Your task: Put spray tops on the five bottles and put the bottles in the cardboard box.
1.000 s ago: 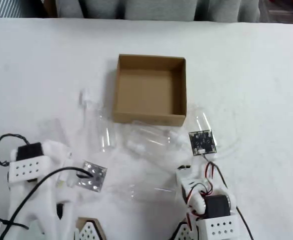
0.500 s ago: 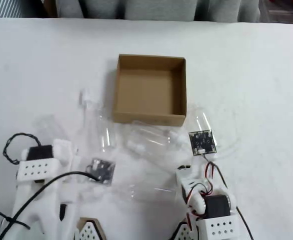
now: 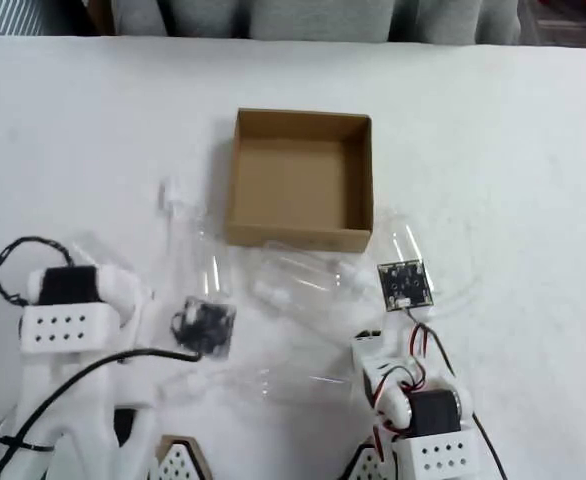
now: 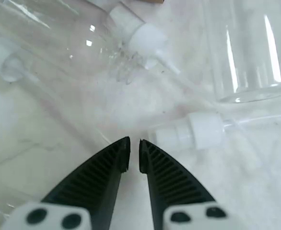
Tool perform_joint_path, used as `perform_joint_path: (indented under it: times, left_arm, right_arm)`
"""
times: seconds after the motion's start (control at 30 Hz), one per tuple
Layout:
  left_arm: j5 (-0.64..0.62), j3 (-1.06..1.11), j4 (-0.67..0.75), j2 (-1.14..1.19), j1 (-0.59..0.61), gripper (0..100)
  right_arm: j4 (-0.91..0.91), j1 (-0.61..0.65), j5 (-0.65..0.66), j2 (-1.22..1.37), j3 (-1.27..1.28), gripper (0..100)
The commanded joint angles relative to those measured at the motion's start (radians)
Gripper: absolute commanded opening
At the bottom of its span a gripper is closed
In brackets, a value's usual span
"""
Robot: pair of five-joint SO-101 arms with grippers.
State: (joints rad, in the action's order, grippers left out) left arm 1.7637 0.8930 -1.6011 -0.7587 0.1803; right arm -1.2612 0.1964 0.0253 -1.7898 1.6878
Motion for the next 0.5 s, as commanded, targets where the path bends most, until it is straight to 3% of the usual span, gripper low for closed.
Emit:
perform_joint_path:
  times: [0.0, 0.1, 0.3, 0.47]
  left_arm:
    - [0.209, 0.052, 0.035, -0.027, 0.119, 5]
    - [0.276, 0.161, 0.190, -0.027, 0.162, 5]
    - [0.275, 0.318, 0.491, -0.019, 0.145, 5]
    - [0.144, 0.354, 0.623, -0.018, 0.068, 5]
  right_arm:
    - [-0.004, -0.005, 0.009, -0.010, 0.003, 1.7]
    - [-0.004, -0.005, 0.009, -0.010, 0.003, 1.7]
    - [-0.004, -0.005, 0.009, -0.010, 0.003, 1.7]
    - [-0.004, -0.005, 0.009, -0.010, 0.003, 1.7]
